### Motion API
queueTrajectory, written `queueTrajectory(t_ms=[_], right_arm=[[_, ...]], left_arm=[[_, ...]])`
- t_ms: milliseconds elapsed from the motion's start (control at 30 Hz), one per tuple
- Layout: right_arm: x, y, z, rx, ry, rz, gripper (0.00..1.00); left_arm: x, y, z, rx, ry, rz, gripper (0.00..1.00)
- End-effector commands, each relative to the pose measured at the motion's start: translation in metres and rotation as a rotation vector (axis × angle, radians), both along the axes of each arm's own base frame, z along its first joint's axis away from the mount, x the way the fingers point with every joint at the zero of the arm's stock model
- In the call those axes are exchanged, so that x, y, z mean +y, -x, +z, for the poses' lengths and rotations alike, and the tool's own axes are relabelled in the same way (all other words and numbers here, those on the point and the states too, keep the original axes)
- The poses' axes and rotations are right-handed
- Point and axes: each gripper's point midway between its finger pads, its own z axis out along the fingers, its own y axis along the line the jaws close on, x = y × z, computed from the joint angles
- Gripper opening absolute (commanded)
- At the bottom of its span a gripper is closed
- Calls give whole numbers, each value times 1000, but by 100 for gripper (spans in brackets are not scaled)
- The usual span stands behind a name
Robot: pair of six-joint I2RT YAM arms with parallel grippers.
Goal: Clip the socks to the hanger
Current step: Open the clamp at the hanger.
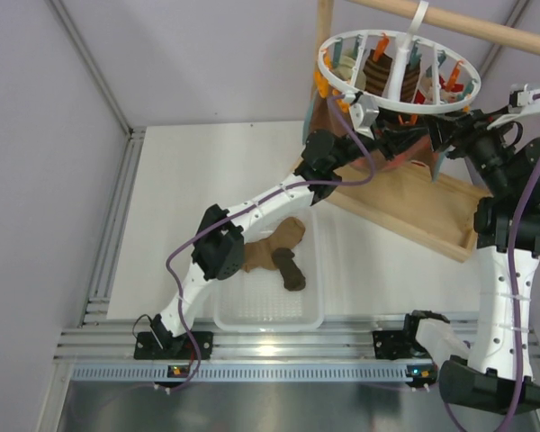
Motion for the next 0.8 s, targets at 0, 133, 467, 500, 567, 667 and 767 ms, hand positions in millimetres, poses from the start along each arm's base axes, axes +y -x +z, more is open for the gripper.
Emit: queueTrajectory(t_ms=[0,133,467,500,567,667,767], right_arm=[[-6,-5,12,-30,26,-31,54],[-6,-10,7,-15,28,-24,55],[-3,-13,3,-19,38,-15,37],[-3,-14,4,-20,35,-11,33],[-2,-13,6,-23,32,-9,23],[-2,-13,9,-27,22,-8,11],[-1,-12,11,-27,12,-4,4]], left_arm=[[7,44,37,-127,19,-43,0],[5,46,35,-129,5,-39,0],[3,53,33,-156,-11,-51,0],[3,55,34,-163,-12,-55,1],[3,57,34,-169,-19,-57,3],[5,58,34,-163,-24,-53,17],[10,57,31,-140,-42,-34,34]])
